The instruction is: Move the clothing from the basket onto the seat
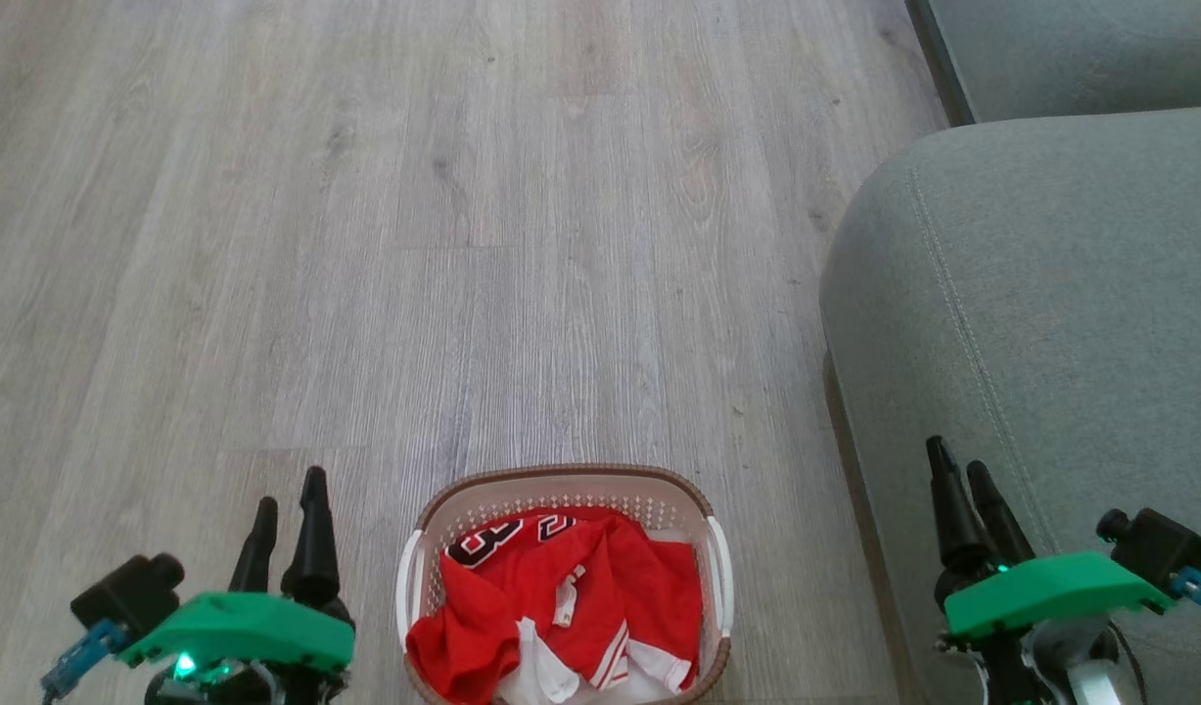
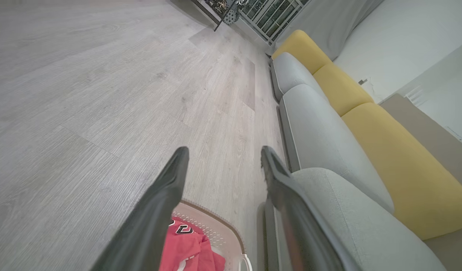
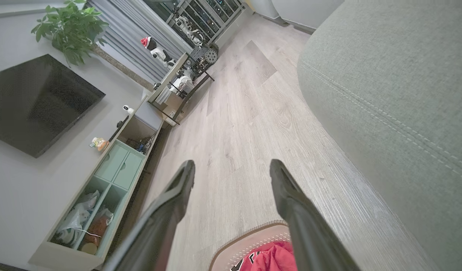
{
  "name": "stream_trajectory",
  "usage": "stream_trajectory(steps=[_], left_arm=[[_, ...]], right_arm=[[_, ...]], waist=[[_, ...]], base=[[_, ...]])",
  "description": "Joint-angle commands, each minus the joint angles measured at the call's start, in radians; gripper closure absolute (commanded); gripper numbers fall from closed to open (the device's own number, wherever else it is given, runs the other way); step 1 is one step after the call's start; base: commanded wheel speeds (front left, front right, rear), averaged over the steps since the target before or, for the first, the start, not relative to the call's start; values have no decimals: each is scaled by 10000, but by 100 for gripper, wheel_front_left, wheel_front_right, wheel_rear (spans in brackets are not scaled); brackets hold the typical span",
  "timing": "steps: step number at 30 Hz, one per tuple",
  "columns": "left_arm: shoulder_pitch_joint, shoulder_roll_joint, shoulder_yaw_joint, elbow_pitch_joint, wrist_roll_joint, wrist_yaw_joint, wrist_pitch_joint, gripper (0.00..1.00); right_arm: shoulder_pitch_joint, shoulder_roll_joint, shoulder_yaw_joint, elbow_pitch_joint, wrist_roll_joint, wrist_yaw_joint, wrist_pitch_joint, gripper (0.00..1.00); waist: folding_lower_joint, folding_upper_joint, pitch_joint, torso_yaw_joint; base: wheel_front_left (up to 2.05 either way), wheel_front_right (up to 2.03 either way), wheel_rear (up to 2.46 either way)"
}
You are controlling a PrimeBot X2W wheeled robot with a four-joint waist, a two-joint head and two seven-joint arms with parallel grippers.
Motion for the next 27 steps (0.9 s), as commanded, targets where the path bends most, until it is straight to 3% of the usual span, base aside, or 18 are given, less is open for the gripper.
stream_trajectory(steps=[1, 27], left_arm=[[-173, 144, 87, -426, 298, 64, -114, 0], [155, 288, -367, -728, 3617, 612, -903, 0]], right_arm=[[-452, -90, 165, -423, -289, -1, -153, 0], [-441, -104, 650, -834, -3527, -1, -949, 0]], waist=[[0, 0, 2, 0], [0, 0, -16, -3]], base=[[0, 0, 0], [0, 0, 0]])
